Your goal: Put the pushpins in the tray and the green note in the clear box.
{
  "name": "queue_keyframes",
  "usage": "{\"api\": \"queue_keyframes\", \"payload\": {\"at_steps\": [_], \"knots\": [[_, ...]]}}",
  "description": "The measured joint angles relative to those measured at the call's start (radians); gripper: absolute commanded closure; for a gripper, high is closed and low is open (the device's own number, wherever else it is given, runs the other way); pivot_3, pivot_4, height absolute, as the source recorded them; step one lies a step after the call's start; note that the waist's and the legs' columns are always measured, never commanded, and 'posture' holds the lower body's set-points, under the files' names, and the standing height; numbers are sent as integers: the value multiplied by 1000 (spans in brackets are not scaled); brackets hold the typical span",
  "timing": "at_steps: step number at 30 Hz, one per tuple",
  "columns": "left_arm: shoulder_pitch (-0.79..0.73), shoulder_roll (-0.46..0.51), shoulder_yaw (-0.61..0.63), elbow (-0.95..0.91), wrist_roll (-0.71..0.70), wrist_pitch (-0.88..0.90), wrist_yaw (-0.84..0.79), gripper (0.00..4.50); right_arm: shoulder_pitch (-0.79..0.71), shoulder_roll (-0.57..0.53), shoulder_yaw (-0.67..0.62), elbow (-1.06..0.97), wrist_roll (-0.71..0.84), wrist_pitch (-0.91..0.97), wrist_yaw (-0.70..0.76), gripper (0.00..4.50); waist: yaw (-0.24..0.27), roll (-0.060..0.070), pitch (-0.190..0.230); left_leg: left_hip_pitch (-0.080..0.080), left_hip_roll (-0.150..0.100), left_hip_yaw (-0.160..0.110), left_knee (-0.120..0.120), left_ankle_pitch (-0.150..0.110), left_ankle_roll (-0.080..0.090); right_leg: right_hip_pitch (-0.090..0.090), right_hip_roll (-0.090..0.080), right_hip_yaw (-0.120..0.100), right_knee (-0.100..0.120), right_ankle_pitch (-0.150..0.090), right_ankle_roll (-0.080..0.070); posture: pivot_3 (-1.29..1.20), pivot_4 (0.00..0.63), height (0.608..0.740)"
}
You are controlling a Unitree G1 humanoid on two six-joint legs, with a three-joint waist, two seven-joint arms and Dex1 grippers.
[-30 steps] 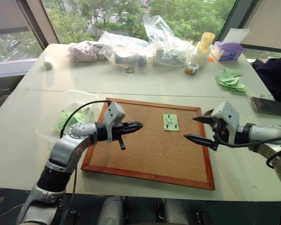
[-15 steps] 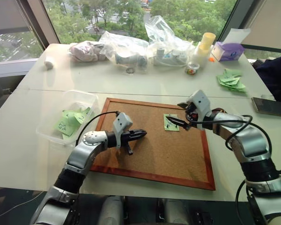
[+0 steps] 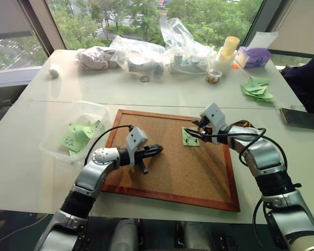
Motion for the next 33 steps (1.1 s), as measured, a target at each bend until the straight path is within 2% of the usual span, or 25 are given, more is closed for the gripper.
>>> {"api": "queue_keyframes", "payload": {"at_steps": [5,7,9,11,18,22,27,33], "knots": [[3,0,0,0,6,-4,2,4500,0,7,0,20,-10,-7,12,2207,-1,1,-1,0,0,0,0,0,0,0,0,0,0,0,0,0,150,740],[4,0,0,0,9,-5,2,4500,0,15,0,33,-17,-11,14,2722,-2,2,-1,0,0,0,0,0,0,0,0,0,0,0,0,0,150,740],[6,-2,0,-1,13,-5,3,4500,0,19,0,40,-20,-20,14,3458,-3,3,-2,0,0,0,0,0,0,0,0,0,0,0,0,0,150,740],[7,-2,0,-2,15,-6,4,4500,0,23,0,45,-22,-28,14,4448,-3,3,-2,0,0,0,0,0,0,0,0,0,0,0,0,0,150,740],[9,-1,-9,1,39,-24,5,4500,0,28,-3,37,-26,-16,10,4481,-3,5,-3,1,0,0,0,0,0,1,0,0,0,0,0,0,150,740],[7,-2,-16,8,44,-26,4,4500,21,15,-45,-46,3,43,1,4481,2,5,-3,0,0,-1,0,0,0,0,0,0,0,0,0,0,150,740],[7,-1,-20,14,52,-30,4,4500,33,-28,-229,-184,74,132,-56,4481,1,5,-4,2,0,-2,-1,0,0,2,-1,0,0,0,0,0,150,740],[8,0,-23,18,54,-35,4,4500,119,-99,-396,-213,117,196,-100,4481,0,8,-6,3,0,-2,-1,-1,1,3,-1,0,-1,0,0,0,150,740]]}}
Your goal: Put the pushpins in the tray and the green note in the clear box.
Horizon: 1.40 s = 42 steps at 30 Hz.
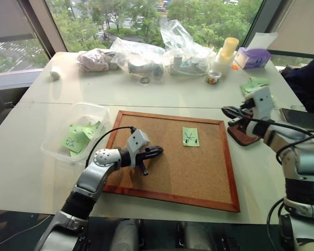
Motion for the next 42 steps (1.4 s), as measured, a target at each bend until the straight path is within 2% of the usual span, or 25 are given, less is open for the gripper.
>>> {"api": "queue_keyframes", "payload": {"at_steps": [5,16,20,25,28,31,42], "knots": [[3,1,1,11,3,-9,-1,4500,72,-36,-42,88,-26,-34,-30,4481,-4,5,-3,2,0,0,0,0,0,1,0,0,0,0,0,0,150,740],[3,1,-4,21,5,-29,-1,4500,88,-42,-17,306,-82,-170,-45,4481,-6,6,-4,4,0,1,0,0,0,3,0,1,0,0,0,0,150,740],[3,1,-5,27,6,-29,1,4500,85,-36,-15,328,-80,-195,-46,4481,-9,6,-4,10,0,1,-1,-1,1,9,0,1,-1,0,0,0,150,740],[7,3,-3,26,6,-31,2,4500,86,-36,-17,323,-64,-188,-43,4481,-15,6,-4,11,2,0,-2,-2,4,9,-1,1,-1,0,0,0,150,740],[8,4,-3,26,6,-32,2,4500,94,-36,-17,305,-48,-178,-34,3543,-17,6,-4,11,2,0,-2,-2,4,9,-1,1,-1,0,0,0,150,740],[9,4,-3,26,6,-32,2,4500,95,-36,-18,284,-37,-166,-35,2156,-18,6,-4,11,2,0,-2,-3,5,9,-2,1,-1,0,0,0,150,740],[7,4,-3,29,6,-35,1,4500,86,-54,-27,109,6,-92,-22,2156,-18,7,-4,11,2,0,-2,-4,7,9,-3,1,-1,0,-1,0,150,740]]}}
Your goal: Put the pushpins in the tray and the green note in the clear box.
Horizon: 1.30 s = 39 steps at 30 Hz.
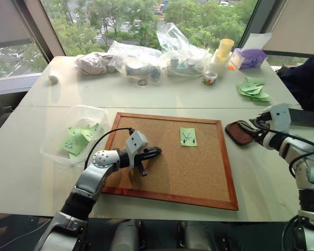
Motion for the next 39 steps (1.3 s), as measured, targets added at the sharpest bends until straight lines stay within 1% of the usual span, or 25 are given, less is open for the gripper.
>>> {"api": "queue_keyframes", "payload": {"at_steps": [5,9,14,17,25,33,34,35,37,38,39], "knots": [[-3,0,-1,3,0,-1,-1,4500,-10,3,81,-141,47,66,48,2156,0,0,0,0,0,0,0,-1,2,0,-1,0,0,0,0,0,150,740],[-4,0,-2,4,0,-1,-1,4500,-10,10,149,-212,71,95,76,2156,0,0,0,0,0,0,0,-2,3,0,-2,0,0,0,-1,0,150,740],[-3,0,-1,2,0,-1,-1,4500,-2,30,280,-240,56,71,113,2156,0,0,0,0,0,0,0,-2,3,0,-2,-1,0,-1,-2,0,150,740],[-1,0,-2,-1,0,-1,1,4500,-1,53,326,-225,41,53,116,2156,0,0,0,0,0,0,0,-2,3,-1,-2,-1,0,-1,-2,0,150,740],[6,3,-2,-12,2,-1,9,4500,16,73,360,-181,10,-2,130,2156,-2,0,0,0,0,0,0,-3,4,-1,-2,-1,-1,-1,-2,0,150,740],[11,6,-2,-18,2,-1,15,4500,19,93,364,-116,-24,-41,134,2156,-3,0,0,-1,0,1,-1,-3,4,-1,-2,-1,-1,-1,-2,0,150,740],[11,6,-2,-18,2,-1,16,4500,18,97,364,-109,-25,-45,134,2667,-3,0,0,-1,0,1,-1,-3,4,-1,-2,-1,-1,-1,-2,0,150,740],[11,6,-2,-18,2,-1,17,4500,18,101,364,-103,-26,-47,134,2914,-3,0,0,-1,0,1,-1,-3,4,-1,-2,-1,-1,-1,-2,0,150,740],[11,6,-2,-19,2,-1,18,4500,17,104,365,-98,-33,-52,133,3962,-3,0,0,-1,0,1,-1,-3,4,-1,-2,-1,-1,-1,-2,0,150,740],[12,6,-2,-19,2,-1,18,4500,13,104,362,-93,-40,-54,129,4372,-3,0,0,-1,0,1,-1,-3,4,-1,-2,-1,-1,-1,-2,0,150,740],[13,6,-2,-19,2,-1,18,4500,8,104,359,-90,-42,-58,130,4446,-3,0,0,-1,0,1,-1,-3,4,-2,-2,-1,-1,-1,-2,0,150,740]]}}
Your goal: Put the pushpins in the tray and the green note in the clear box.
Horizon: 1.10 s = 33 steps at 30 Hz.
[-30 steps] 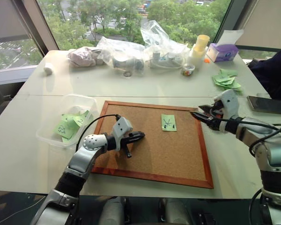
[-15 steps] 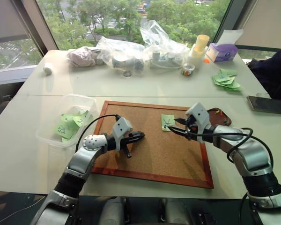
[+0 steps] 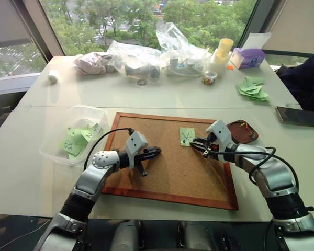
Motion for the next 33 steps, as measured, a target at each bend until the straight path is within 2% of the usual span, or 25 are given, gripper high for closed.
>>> {"api": "queue_keyframes", "payload": {"at_steps": [11,14,19,29,33], "knots": [[-1,0,0,-1,0,0,0,4500,-2,4,-25,-28,20,55,-16,4446,1,0,0,-1,0,0,0,0,0,-1,-1,0,0,0,-1,0,150,740],[-2,0,-2,0,0,1,1,4500,-15,4,-73,-71,62,84,-23,4446,2,0,0,-2,0,0,0,0,0,-2,-1,0,0,0,-1,0,150,740],[-2,0,-3,0,0,0,1,4500,-58,-15,-227,-85,102,115,-74,4446,2,0,0,-1,0,0,-1,0,0,-3,-1,0,-1,0,-1,0,150,740],[-7,0,-3,4,0,0,0,4500,-47,-43,-347,136,41,27,-170,4446,3,0,0,-1,-1,0,-1,0,0,-2,-1,0,-1,0,-1,0,150,740],[-8,0,-3,8,0,-1,-2,4500,-39,-52,-347,210,8,-11,-181,4446,1,0,0,-1,-1,0,-2,0,0,-2,-1,0,-1,0,-1,0,150,740]]}}
